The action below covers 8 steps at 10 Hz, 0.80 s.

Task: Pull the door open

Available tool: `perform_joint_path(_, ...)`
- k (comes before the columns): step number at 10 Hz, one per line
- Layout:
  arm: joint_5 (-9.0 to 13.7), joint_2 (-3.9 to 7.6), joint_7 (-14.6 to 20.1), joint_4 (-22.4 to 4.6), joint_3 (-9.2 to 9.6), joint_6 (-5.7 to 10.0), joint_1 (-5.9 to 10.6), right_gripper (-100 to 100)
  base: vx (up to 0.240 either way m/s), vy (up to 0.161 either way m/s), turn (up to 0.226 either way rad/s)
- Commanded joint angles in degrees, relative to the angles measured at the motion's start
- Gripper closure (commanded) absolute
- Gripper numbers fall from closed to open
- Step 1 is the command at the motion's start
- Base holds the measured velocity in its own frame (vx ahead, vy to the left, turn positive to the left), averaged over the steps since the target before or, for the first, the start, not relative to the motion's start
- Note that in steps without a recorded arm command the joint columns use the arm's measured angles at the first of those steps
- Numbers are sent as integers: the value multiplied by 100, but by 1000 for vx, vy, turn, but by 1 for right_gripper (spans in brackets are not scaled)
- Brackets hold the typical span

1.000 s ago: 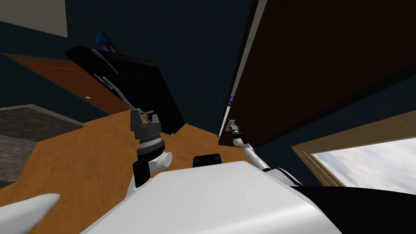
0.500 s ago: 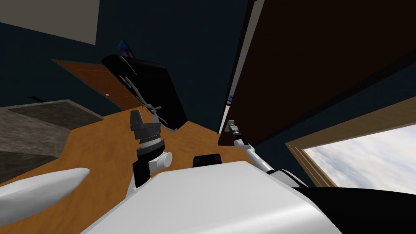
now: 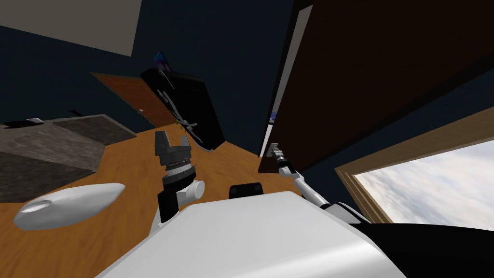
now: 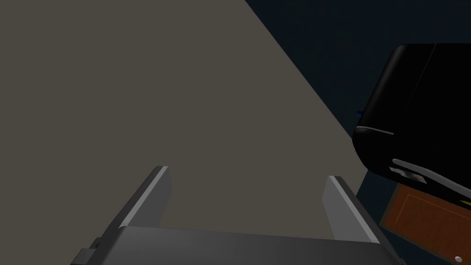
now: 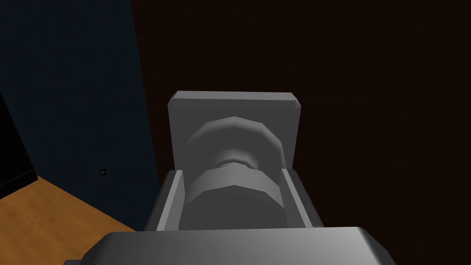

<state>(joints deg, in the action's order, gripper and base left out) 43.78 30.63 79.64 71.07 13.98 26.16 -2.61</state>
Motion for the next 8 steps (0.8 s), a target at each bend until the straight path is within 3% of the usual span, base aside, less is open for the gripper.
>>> perform_joint_path(1,-7,117,104,87,107,51,-78,100,-224,-84,121)
perform_joint_path(4,-24,343,309,212,318,175,-189,100,-210,-69,108)
perform_joint_path(5,-27,387,349,236,360,199,-210,100,-227,-74,103)
perform_joint_path(6,-28,348,309,197,330,176,-179,100,-103,-30,31)
perform_joint_path(7,-89,531,461,319,511,324,-318,100,-95,-17,-7)
perform_joint_path(8,-115,613,523,375,582,392,-373,100,-122,-34,-13)
